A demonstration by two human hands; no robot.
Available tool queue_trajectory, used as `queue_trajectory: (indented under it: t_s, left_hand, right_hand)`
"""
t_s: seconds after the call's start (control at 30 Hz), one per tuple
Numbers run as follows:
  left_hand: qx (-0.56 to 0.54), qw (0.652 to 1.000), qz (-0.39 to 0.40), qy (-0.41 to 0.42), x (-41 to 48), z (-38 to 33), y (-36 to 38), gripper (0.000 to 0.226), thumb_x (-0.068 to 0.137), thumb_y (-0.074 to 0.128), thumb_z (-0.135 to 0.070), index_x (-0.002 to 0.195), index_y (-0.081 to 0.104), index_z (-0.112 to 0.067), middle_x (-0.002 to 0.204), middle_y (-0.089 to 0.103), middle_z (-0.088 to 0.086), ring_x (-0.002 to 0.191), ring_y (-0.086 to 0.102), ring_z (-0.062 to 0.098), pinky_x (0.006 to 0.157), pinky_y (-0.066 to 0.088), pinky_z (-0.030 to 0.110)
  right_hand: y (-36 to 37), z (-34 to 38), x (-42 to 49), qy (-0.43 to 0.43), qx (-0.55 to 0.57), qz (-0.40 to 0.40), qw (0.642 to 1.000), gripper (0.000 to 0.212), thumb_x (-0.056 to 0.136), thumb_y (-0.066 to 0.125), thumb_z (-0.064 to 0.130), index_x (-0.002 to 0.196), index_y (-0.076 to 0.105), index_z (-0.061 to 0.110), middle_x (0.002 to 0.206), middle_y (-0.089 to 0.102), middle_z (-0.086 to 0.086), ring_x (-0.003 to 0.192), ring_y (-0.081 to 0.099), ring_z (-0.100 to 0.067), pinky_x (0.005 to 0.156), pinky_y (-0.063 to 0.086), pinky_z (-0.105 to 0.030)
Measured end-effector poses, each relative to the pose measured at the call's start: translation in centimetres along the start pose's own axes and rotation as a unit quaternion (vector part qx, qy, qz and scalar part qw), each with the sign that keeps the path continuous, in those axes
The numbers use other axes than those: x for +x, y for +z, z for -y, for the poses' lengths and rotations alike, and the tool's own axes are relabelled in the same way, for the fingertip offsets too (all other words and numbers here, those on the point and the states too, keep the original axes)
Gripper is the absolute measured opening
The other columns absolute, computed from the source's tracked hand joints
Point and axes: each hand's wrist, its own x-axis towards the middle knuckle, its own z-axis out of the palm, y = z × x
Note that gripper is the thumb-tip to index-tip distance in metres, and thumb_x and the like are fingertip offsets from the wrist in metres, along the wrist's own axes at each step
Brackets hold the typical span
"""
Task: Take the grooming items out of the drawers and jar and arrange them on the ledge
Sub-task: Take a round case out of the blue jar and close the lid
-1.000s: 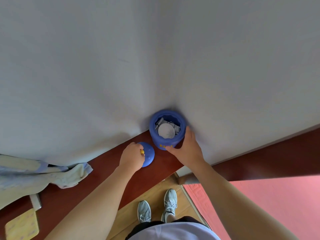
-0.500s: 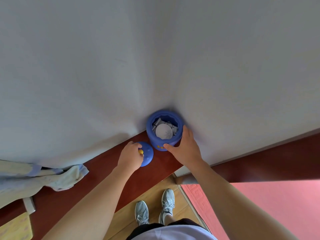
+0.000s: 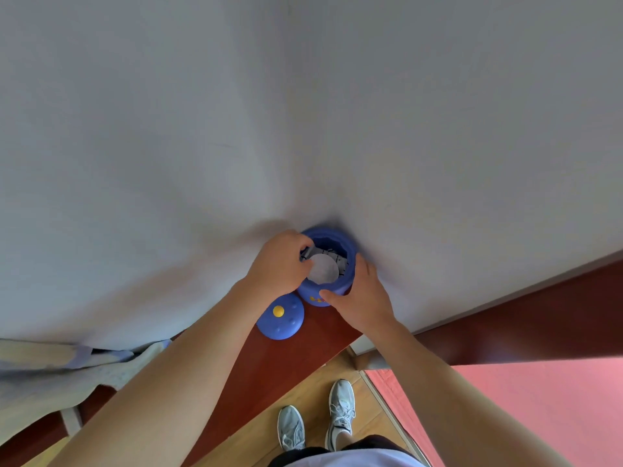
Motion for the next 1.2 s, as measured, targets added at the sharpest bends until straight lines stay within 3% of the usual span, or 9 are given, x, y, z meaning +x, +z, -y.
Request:
queue_trajectory:
  t_s: [0.13, 0.3, 0.47, 0.63, 0.77, 0.9, 1.1, 1.2]
  left_hand:
    - [0.083, 0.991, 0.099, 0.022, 3.1, -0.8, 1.1, 0.010, 0.082, 0.063, -0.007, 0.087, 0.064, 0.002, 0.074, 0.053, 0.005, 0.071, 0.048, 0.022, 0.061, 0.029, 0.031]
    - [0.149, 0.971, 0.188, -0.001, 5.2, -0.9, 3.0, 0.013, 0.087, 0.058, -0.011, 0.097, 0.066, -0.006, 0.093, 0.067, 0.009, 0.077, 0.053, 0.019, 0.065, 0.035, 0.030]
    - [0.146, 0.957, 0.249, -0.029, 6.0, -1.2, 4.7, 0.023, 0.094, 0.055, -0.012, 0.113, 0.065, -0.005, 0.110, 0.067, 0.010, 0.102, 0.062, 0.025, 0.076, 0.041, 0.029]
    - [0.138, 0.956, 0.258, -0.037, 6.1, -0.9, 5.7, 0.020, 0.092, 0.055, -0.010, 0.108, 0.066, -0.005, 0.104, 0.068, 0.011, 0.089, 0.059, 0.022, 0.075, 0.042, 0.029]
    - [0.151, 0.954, 0.255, -0.034, 6.0, -1.1, 6.1, 0.016, 0.092, 0.055, -0.009, 0.103, 0.067, -0.005, 0.078, 0.055, 0.001, 0.079, 0.051, 0.017, 0.070, 0.038, 0.027]
    - [0.156, 0.955, 0.251, -0.031, 5.7, -1.2, 6.3, 0.016, 0.092, 0.055, -0.008, 0.099, 0.069, -0.004, 0.088, 0.062, 0.008, 0.078, 0.050, 0.016, 0.069, 0.037, 0.026]
    - [0.112, 0.964, 0.239, -0.043, 5.6, -1.0, 5.5, 0.014, 0.089, 0.055, -0.003, 0.097, 0.067, -0.003, 0.082, 0.057, 0.005, 0.077, 0.052, 0.016, 0.062, 0.035, 0.024]
    - [0.085, 0.968, 0.231, -0.045, 5.5, -0.7, 5.1, 0.020, 0.087, 0.056, -0.003, 0.101, 0.069, -0.005, 0.092, 0.067, 0.007, 0.081, 0.059, 0.018, 0.067, 0.042, 0.028]
  right_hand:
    - [-0.1, 0.2, 0.0, 0.002, 0.010, 0.001, 1.000, 0.088, 0.072, 0.078, 0.048, 0.144, 0.033, 0.023, 0.139, 0.041, 0.003, 0.121, 0.049, -0.015, 0.091, 0.047, -0.030]
    - [-0.5, 0.5, 0.3, 0.007, -0.016, 0.005, 1.000, 0.088, 0.071, 0.078, 0.049, 0.142, 0.034, 0.019, 0.137, 0.042, 0.001, 0.118, 0.050, -0.017, 0.087, 0.047, -0.029]
    - [-0.4, 0.4, 0.3, 0.014, -0.005, 0.008, 1.000, 0.088, 0.070, 0.077, 0.049, 0.141, 0.035, 0.020, 0.137, 0.042, 0.000, 0.116, 0.051, -0.015, 0.087, 0.049, -0.031]
    - [-0.4, 0.4, 0.2, 0.016, 0.000, 0.005, 1.000, 0.088, 0.069, 0.078, 0.051, 0.141, 0.036, 0.022, 0.136, 0.043, 0.001, 0.114, 0.052, -0.014, 0.084, 0.047, -0.027]
    - [-0.3, 0.4, 0.2, 0.015, 0.001, 0.006, 1.000, 0.091, 0.069, 0.078, 0.051, 0.143, 0.033, 0.023, 0.138, 0.042, 0.002, 0.116, 0.050, -0.014, 0.087, 0.047, -0.028]
    - [-0.5, 0.3, 0.1, 0.014, 0.009, 0.002, 1.000, 0.089, 0.068, 0.078, 0.050, 0.141, 0.035, 0.025, 0.134, 0.044, 0.003, 0.116, 0.050, -0.013, 0.087, 0.047, -0.028]
    - [-0.6, 0.3, 0.1, 0.017, 0.004, 0.004, 1.000, 0.090, 0.069, 0.078, 0.051, 0.143, 0.034, 0.024, 0.136, 0.043, 0.003, 0.115, 0.051, -0.014, 0.084, 0.044, -0.026]
    - [-0.6, 0.4, 0.0, 0.017, 0.006, 0.005, 1.000, 0.091, 0.070, 0.078, 0.051, 0.144, 0.032, 0.023, 0.137, 0.042, 0.003, 0.117, 0.050, -0.013, 0.085, 0.043, -0.025]
